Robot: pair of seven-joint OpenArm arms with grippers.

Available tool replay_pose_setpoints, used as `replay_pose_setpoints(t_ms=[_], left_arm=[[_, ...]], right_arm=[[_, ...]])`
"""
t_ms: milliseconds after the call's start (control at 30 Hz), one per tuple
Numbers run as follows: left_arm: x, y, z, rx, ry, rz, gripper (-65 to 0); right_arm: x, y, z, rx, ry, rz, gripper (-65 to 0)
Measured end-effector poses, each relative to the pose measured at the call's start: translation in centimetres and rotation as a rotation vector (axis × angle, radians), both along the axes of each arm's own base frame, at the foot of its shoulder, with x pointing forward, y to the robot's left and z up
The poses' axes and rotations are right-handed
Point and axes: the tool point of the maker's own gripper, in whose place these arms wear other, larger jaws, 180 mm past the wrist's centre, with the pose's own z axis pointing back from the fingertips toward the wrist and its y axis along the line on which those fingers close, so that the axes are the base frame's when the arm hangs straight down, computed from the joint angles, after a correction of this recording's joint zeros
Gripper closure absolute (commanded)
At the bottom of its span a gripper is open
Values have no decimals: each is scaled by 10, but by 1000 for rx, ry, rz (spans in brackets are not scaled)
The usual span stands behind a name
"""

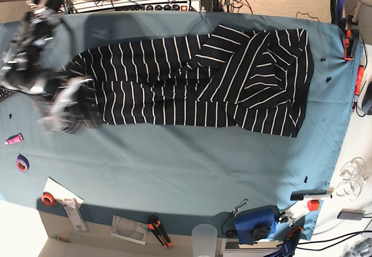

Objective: Layout the t-shirt on the table in an organized manner, then fold the t-shirt properly
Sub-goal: 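Fold the strip's end with the right gripper toward the left gripper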

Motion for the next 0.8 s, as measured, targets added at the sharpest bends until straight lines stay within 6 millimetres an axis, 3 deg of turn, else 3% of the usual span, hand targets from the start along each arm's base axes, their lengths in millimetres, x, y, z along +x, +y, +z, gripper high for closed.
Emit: replay_pose_setpoints(t_ms=[167,267,367,600,800], left_arm=[[0,0,0,2,-1,1,-224],[0,0,0,1,-2,1,-224],[0,0,0,2,-2,2,-224],[1,0,1,2,-6,2,-224],[1,1,1,2,-6,3,-224]], right_arm=[[-16,77,-22,33,63,193,0],[-23,110,-35,2,80,271,0],[-18,139,-34,1,14,310,0],[-7,167,-40,-95,-52,285,0],[-11,186,-45,-157,-79,315,0]])
